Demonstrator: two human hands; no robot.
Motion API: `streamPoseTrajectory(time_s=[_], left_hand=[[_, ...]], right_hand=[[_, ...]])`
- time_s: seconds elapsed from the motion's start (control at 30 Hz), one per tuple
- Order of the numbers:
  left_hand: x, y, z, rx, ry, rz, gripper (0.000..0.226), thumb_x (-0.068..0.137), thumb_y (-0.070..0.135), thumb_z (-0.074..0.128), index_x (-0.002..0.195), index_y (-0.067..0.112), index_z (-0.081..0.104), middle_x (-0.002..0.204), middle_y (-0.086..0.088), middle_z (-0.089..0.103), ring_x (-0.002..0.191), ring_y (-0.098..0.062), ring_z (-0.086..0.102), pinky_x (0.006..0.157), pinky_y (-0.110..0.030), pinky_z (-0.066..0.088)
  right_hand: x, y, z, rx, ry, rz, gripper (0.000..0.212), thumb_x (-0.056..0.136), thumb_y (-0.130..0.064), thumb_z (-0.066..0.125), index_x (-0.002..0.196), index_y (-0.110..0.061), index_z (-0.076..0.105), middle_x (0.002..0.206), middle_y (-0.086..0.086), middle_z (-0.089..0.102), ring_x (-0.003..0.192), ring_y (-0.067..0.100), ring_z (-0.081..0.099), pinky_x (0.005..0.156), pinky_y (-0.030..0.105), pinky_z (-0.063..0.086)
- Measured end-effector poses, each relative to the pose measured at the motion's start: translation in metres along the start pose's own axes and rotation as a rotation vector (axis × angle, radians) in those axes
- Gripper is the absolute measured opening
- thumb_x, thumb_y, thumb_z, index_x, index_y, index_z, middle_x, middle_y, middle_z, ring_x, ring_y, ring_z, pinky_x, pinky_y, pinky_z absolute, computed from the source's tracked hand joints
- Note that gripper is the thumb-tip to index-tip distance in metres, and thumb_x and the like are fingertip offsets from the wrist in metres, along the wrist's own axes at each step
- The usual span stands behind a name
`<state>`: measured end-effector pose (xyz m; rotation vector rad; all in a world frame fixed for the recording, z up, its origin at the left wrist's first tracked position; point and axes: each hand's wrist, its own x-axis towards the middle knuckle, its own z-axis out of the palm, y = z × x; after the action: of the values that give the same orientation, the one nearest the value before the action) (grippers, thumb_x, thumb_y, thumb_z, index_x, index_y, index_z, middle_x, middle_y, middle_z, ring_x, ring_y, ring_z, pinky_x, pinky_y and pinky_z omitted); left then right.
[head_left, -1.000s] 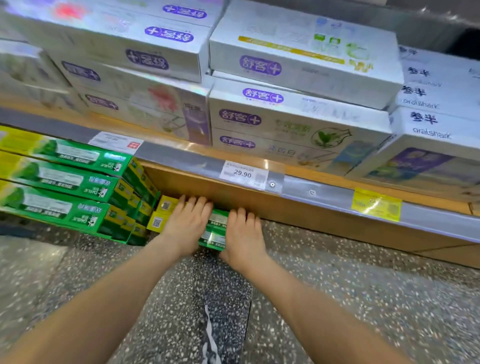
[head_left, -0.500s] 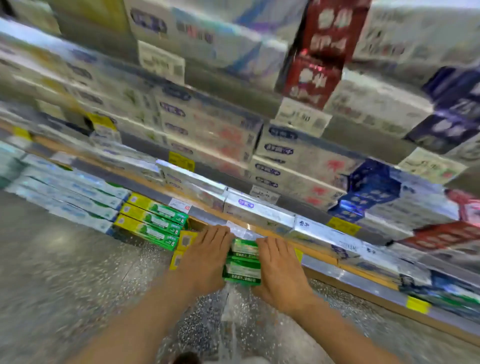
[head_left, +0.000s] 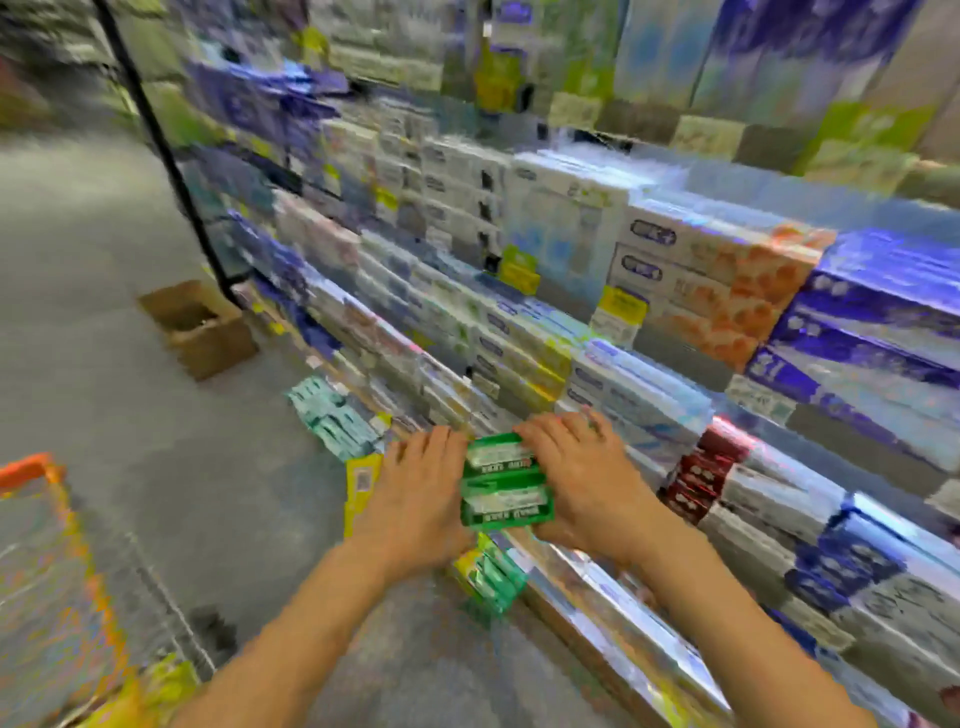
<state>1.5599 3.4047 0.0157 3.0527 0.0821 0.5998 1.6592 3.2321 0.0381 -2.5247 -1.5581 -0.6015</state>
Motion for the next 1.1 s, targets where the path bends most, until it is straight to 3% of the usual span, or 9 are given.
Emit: streamPoseTrajectory(time_s=[0.2, 0.27, 0.33, 0.4, 0.53, 0.73, 0.97, 1.03, 1.1], left_hand=[[-0.084, -0.095, -0.121, 0.162, 0.177, -0.228, 0.079, 0.042, 0.052, 0.056, 0.110, 0.011, 0.051, 0.090, -0.007, 0.059, 0.076, -0.030, 0.058, 0.066, -0.036, 0.039], [-0.129, -0.132, -0.148, 0.165, 0.228, -0.358, 0.081, 0.047, 0.056, 0.049, 0.112, 0.008, 0.053, 0.091, -0.010, 0.058, 0.077, -0.032, 0.057, 0.064, -0.038, 0.043], [-0.182, -0.167, -0.172, 0.121, 0.232, -0.528, 0.082, 0.055, 0.060, 0.052, 0.117, 0.007, 0.049, 0.097, -0.012, 0.058, 0.085, -0.034, 0.056, 0.068, -0.042, 0.046], [-0.233, -0.197, -0.193, 0.079, 0.185, -0.722, 0.085, 0.063, 0.061, 0.062, 0.128, 0.008, 0.044, 0.114, -0.013, 0.053, 0.104, -0.035, 0.052, 0.082, -0.046, 0.042], [-0.320, -0.239, -0.224, 0.073, 0.189, -0.964, 0.073, 0.077, 0.052, 0.061, 0.130, 0.008, 0.038, 0.125, -0.012, 0.045, 0.118, -0.034, 0.042, 0.092, -0.047, 0.036], [-0.403, -0.272, -0.239, -0.243, 0.309, -1.293, 0.065, 0.080, 0.030, 0.062, 0.132, 0.006, 0.031, 0.129, -0.013, 0.038, 0.124, -0.033, 0.037, 0.099, -0.044, 0.033], [-0.457, -0.301, -0.207, -0.666, 0.075, -1.321, 0.103, 0.048, 0.047, 0.086, 0.128, 0.013, 0.030, 0.123, -0.003, 0.041, 0.115, -0.020, 0.048, 0.096, -0.039, 0.045], [-0.461, -0.307, -0.186, -0.787, 0.135, -1.366, 0.104, 0.040, 0.050, 0.087, 0.120, 0.019, 0.028, 0.120, -0.004, 0.049, 0.109, -0.015, 0.053, 0.092, -0.027, 0.047], [-0.455, -0.310, -0.163, -0.911, 0.250, -1.400, 0.083, 0.060, 0.020, 0.089, 0.113, 0.016, 0.025, 0.105, 0.001, 0.052, 0.089, -0.003, 0.054, 0.073, -0.007, 0.044]], right_hand=[[0.087, -0.127, -0.046, 0.084, 0.224, -0.141, 0.098, 0.048, -0.046, 0.081, 0.130, -0.013, 0.039, 0.126, 0.013, 0.050, 0.120, 0.029, 0.039, 0.105, 0.057, 0.027], [0.103, -0.189, -0.045, 0.233, 0.333, -0.018, 0.100, 0.056, -0.038, 0.082, 0.137, -0.008, 0.033, 0.137, 0.016, 0.035, 0.128, 0.030, 0.030, 0.106, 0.060, 0.026], [0.116, -0.265, -0.051, 0.659, 0.335, 0.216, 0.092, 0.069, -0.027, 0.079, 0.142, -0.002, 0.029, 0.139, 0.015, 0.037, 0.129, 0.024, 0.034, 0.110, 0.040, 0.030], [0.128, -0.346, -0.055, 1.232, 0.085, 0.422, 0.073, 0.078, -0.018, 0.075, 0.138, -0.005, 0.034, 0.126, 0.005, 0.052, 0.111, 0.007, 0.052, 0.094, 0.014, 0.040], [0.136, -0.491, -0.047, 1.839, -0.505, 0.451, 0.036, 0.087, -0.013, 0.062, 0.120, -0.015, 0.048, 0.099, -0.001, 0.064, 0.078, 0.007, 0.057, 0.062, 0.020, 0.043], [0.150, -0.612, -0.034, 1.836, -0.559, 0.295, 0.058, 0.080, -0.007, 0.072, 0.129, -0.005, 0.040, 0.120, 0.010, 0.063, 0.103, 0.018, 0.063, 0.089, 0.029, 0.052], [0.146, -0.641, 0.032, 1.739, -0.736, 0.446, 0.046, 0.084, -0.007, 0.066, 0.125, -0.010, 0.046, 0.115, 0.008, 0.065, 0.101, 0.022, 0.064, 0.080, 0.035, 0.054], [0.147, -0.632, 0.051, 1.766, -0.843, 0.519, 0.044, 0.083, -0.010, 0.067, 0.123, -0.010, 0.046, 0.113, 0.009, 0.066, 0.099, 0.026, 0.065, 0.071, 0.035, 0.054], [0.152, -0.624, 0.074, 1.778, -0.924, 0.531, 0.051, 0.081, -0.012, 0.071, 0.126, -0.007, 0.048, 0.112, 0.010, 0.068, 0.097, 0.025, 0.067, 0.072, 0.035, 0.056]])
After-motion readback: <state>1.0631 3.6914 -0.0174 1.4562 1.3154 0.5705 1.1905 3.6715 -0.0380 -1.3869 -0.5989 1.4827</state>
